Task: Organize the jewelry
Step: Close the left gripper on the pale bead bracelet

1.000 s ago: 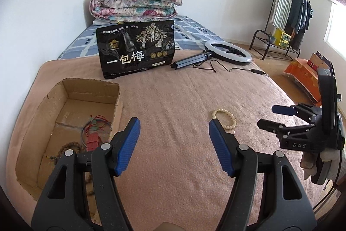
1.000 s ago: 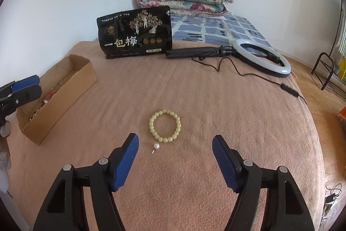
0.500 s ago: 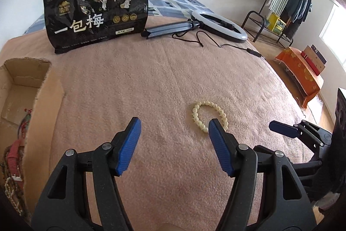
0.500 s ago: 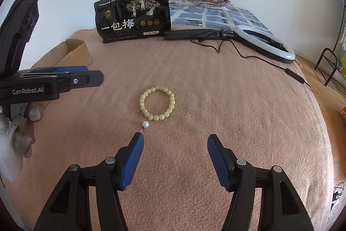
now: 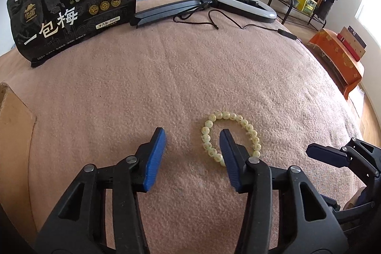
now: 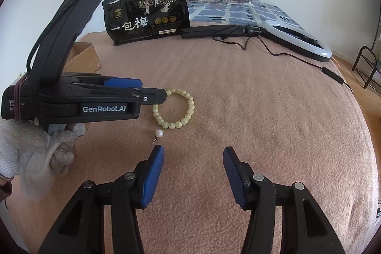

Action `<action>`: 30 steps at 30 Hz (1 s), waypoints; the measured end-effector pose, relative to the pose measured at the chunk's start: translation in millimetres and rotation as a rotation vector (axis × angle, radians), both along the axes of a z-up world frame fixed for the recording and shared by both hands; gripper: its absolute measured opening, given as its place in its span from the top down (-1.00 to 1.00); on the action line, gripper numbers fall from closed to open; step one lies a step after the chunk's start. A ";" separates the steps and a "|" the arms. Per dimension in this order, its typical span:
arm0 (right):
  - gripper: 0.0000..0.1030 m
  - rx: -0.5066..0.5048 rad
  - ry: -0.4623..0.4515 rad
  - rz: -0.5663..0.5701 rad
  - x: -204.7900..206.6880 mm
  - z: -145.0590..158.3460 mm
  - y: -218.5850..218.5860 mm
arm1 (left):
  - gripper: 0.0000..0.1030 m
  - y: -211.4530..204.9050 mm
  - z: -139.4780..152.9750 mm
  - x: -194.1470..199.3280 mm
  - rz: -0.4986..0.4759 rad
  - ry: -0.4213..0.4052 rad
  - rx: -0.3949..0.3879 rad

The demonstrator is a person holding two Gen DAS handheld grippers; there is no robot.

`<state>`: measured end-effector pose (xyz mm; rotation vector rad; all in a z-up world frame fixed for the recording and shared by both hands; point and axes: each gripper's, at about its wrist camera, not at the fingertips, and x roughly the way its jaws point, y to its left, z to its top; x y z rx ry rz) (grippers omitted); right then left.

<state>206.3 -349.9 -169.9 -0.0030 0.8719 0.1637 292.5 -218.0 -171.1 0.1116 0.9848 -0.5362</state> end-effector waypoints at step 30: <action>0.29 0.039 0.051 0.069 31.0 -14.1 30.2 | 0.84 23.6 -9.1 3.6 0.015 -0.056 0.067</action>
